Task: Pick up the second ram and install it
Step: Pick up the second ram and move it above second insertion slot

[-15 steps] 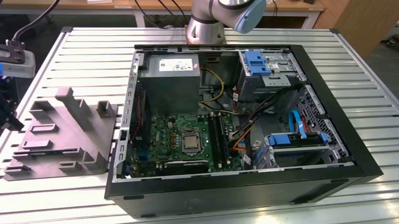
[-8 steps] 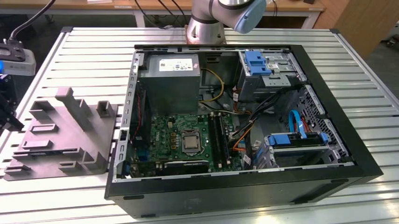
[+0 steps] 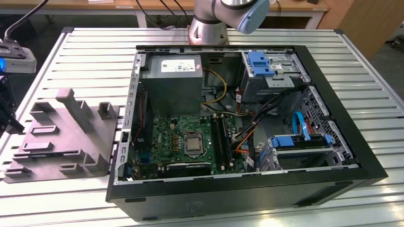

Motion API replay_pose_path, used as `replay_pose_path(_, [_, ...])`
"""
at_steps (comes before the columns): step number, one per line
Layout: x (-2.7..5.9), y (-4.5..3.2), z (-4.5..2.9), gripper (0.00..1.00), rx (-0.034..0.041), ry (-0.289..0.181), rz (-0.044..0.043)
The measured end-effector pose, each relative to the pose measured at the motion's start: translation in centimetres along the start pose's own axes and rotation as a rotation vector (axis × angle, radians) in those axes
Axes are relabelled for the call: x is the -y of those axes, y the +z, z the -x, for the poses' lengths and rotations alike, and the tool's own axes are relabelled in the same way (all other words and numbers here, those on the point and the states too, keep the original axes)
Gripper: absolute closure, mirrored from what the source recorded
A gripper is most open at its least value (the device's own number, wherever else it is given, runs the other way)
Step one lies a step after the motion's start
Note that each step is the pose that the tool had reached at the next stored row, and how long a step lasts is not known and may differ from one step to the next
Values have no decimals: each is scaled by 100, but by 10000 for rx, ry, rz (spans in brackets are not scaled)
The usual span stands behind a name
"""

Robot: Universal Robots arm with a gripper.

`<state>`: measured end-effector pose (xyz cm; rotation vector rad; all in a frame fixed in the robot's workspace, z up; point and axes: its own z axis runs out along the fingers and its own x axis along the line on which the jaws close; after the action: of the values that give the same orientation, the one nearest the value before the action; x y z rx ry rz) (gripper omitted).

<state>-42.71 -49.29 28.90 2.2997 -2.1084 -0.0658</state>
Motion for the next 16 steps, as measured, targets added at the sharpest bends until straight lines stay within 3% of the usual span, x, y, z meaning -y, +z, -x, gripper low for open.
replay_pose_path(2, [0, 3, 0, 90, 0, 58, -2])
replay_pose_path(5, [1, 27, 1, 90, 25, 588, -13])
replay_pose_path(11, [6, 130, -3, 90, 68, 1573, -29])
replay_pose_path(16, [7, 209, -20, 90, 87, 2030, -35])
